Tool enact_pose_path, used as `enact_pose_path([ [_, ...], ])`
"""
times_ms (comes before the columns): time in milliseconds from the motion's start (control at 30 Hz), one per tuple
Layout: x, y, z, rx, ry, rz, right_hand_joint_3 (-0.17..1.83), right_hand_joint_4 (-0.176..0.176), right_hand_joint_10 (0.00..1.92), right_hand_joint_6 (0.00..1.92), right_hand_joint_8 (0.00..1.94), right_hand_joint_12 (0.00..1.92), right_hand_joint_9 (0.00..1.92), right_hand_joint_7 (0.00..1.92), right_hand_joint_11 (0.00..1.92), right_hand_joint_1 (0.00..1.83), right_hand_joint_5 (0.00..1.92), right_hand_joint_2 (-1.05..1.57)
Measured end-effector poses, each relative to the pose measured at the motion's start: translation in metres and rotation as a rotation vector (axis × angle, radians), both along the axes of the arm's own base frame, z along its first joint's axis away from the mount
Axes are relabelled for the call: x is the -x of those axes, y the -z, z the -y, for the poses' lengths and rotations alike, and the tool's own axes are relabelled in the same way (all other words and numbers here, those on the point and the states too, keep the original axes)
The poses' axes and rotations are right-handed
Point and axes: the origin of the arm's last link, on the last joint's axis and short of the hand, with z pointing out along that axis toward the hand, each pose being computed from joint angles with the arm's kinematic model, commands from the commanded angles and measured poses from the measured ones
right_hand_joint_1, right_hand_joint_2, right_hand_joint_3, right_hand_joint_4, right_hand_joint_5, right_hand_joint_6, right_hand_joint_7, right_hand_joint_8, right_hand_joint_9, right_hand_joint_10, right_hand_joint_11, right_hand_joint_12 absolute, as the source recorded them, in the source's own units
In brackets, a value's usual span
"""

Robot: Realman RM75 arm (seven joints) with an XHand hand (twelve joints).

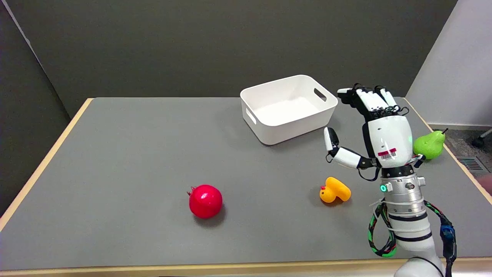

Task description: Pick up the yellow duck.

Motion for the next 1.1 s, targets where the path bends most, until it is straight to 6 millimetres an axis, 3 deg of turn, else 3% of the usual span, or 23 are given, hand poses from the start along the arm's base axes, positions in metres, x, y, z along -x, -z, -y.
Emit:
enact_pose_path([
  [367, 0.003, 0.005, -0.005, -0.013, 0.007, 0.001, 0.88, -0.070, 1.16, 0.78, 0.76, 1.50, 0.49, 0.58, 0.26, 0.75, 0.39, 0.69],
  [700, 0.019, 0.010, -0.021, -0.022, 0.034, 0.009, 0.89, -0.071, 1.14, 0.67, 0.76, 1.39, 0.47, 0.57, 0.16, 0.61, 0.36, 0.66],
  [833, 0.029, 0.010, -0.031, -0.008, 0.042, 0.006, 0.86, -0.065, 0.92, 0.63, 0.61, 1.28, 0.29, 0.44, 0.06, 0.50, 0.33, 0.65],
  [900, 0.036, 0.008, -0.036, 0.007, 0.053, 0.007, 0.93, -0.067, 0.74, 0.54, 0.50, 1.10, 0.13, 0.29, 0.01, 0.42, 0.25, 0.60],
  [1000, 0.046, 0.005, -0.044, 0.036, 0.076, 0.015, 0.94, -0.069, 0.62, 0.48, 0.41, 0.96, 0.03, 0.17, 0.00, 0.39, 0.18, 0.57],
  [1067, 0.054, 0.002, -0.050, 0.058, 0.098, 0.023, 0.91, -0.069, 0.31, 0.43, 0.31, 0.71, 0.00, 0.06, 0.00, 0.37, 0.11, 0.55],
  [1100, 0.057, 0.001, -0.053, 0.069, 0.110, 0.027, 0.90, -0.073, 0.25, 0.42, 0.26, 0.63, 0.00, 0.05, 0.00, 0.37, 0.09, 0.54],
])
